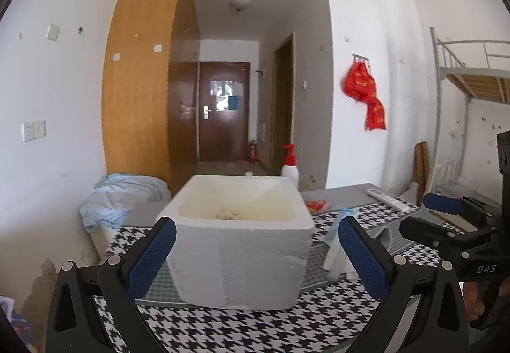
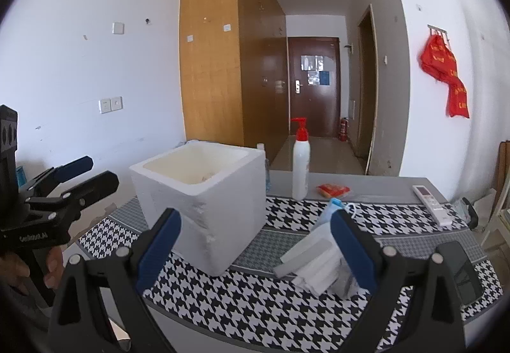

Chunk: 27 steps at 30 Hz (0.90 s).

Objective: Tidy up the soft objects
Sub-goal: 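Move both tools toward the white tissues and grey sock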

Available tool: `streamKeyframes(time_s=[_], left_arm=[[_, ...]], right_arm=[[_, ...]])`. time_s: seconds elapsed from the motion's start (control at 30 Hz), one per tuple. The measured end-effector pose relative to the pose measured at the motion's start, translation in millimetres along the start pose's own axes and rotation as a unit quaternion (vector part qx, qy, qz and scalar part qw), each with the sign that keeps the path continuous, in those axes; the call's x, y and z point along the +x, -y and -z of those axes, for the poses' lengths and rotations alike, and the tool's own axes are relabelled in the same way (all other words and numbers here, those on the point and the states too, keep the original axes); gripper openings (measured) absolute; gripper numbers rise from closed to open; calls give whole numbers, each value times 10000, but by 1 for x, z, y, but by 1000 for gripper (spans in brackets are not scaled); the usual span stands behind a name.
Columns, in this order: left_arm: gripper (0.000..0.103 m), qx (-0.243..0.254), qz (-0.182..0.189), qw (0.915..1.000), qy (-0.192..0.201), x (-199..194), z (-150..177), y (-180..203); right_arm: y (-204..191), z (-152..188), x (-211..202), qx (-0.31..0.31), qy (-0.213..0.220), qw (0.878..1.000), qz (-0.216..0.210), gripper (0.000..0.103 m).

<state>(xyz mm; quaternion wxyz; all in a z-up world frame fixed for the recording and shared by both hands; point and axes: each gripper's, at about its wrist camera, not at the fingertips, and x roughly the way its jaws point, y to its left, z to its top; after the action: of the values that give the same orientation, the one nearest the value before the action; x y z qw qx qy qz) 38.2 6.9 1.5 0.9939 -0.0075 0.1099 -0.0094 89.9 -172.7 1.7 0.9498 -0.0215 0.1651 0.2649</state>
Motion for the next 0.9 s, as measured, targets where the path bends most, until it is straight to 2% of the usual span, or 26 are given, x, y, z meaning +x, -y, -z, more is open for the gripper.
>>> streamKeyframes(time_s=[0.53, 0.9], left_arm=[[102, 153, 531, 9984, -145, 11, 1, 33], [102, 251, 702, 9970, -210, 16, 2, 48]], right_arm=[[25, 9, -19, 201, 2, 9990, 405, 97], [43, 22, -30, 403, -54, 9973, 612, 97]])
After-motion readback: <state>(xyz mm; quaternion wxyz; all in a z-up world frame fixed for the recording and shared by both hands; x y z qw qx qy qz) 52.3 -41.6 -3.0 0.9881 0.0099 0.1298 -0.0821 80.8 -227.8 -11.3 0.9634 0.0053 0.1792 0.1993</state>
